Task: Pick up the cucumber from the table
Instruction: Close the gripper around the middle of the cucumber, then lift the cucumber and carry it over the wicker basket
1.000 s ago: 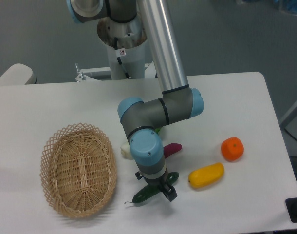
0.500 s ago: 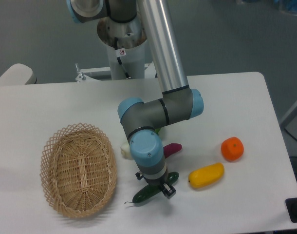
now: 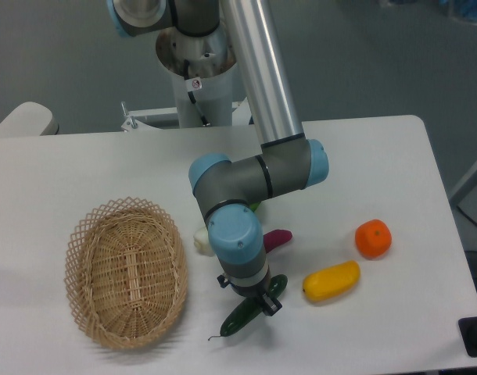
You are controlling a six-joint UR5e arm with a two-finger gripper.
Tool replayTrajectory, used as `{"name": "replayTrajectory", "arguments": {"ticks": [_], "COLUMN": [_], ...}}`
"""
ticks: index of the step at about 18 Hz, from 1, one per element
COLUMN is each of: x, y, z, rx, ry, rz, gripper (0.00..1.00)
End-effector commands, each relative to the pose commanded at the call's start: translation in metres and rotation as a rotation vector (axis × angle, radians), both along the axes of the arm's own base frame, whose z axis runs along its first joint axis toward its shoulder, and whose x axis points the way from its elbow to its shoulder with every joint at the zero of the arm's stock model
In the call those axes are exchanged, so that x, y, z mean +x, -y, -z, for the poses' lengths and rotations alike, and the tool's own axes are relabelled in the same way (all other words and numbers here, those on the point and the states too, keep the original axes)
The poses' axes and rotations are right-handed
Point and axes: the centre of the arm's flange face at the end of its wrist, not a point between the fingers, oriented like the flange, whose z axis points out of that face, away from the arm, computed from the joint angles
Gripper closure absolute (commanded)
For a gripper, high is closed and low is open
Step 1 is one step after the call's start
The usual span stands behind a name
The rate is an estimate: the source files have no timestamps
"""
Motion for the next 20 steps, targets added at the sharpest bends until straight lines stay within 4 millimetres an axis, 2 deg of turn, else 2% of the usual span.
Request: {"name": "replayTrajectory", "arguments": {"ticks": [3, 6, 8, 10, 20], "x": [0.032, 0.076, 0.095, 0.101, 0.099], "y": [-0.005, -0.012, -0.018, -0.018, -0.014], "z": [-0.040, -0.082, -0.098, -0.108, -0.115], "rx": [0.068, 0.107, 0.154, 0.182, 0.191], "ry": [0.067, 0.097, 0.135, 0.153, 0.149], "rz": [-0.011, 0.008, -0.019, -0.054, -0.063], "gripper": [0.75, 0.75, 0.75, 0.75, 0.75]}}
